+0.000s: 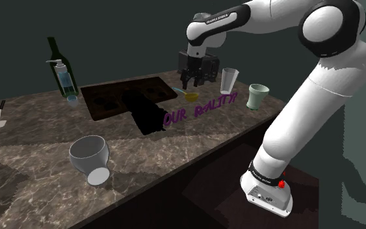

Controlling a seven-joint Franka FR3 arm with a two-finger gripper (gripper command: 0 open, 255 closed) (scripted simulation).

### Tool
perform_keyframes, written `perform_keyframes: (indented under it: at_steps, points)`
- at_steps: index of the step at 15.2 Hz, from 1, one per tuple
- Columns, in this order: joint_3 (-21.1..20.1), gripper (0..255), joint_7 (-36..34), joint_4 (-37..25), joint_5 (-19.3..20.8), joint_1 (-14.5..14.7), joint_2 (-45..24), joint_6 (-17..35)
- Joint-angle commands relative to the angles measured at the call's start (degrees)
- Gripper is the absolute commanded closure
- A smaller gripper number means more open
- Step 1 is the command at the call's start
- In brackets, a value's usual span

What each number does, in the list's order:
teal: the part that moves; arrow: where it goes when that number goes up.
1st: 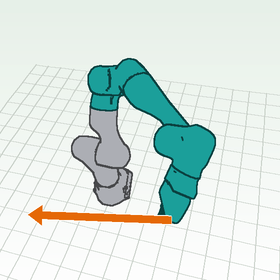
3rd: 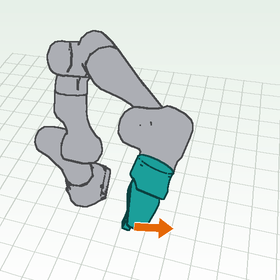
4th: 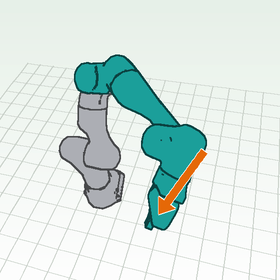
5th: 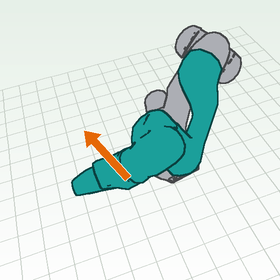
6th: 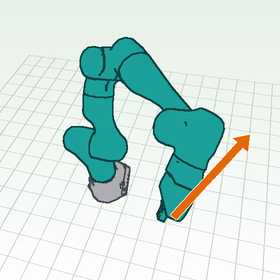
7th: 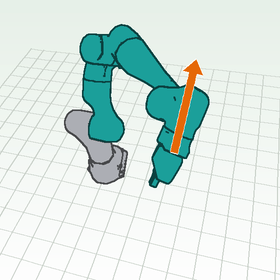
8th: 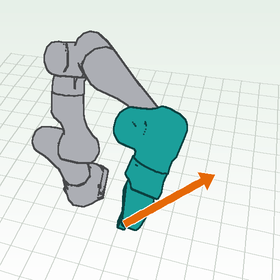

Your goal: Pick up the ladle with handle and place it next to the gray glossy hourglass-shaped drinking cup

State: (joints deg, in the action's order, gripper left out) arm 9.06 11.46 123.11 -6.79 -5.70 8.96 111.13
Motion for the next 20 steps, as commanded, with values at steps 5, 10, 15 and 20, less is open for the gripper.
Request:
perform_keyframes:
  at_steps: [5,10,15,20]
  points:
    - [2.4,0,0.9,-9.4,-2.8,-2.0,-12.8,1.9]
    - [3.9,0,1.6,-18.6,-5.7,-4.4,-23.4,1.8]
    - [4.4,0,1.9,-25.3,-7.8,-6.5,-30.9,1.6]
    - [4.0,0,2.3,-23.0,-8.4,-6.3,-32.0,5.0]
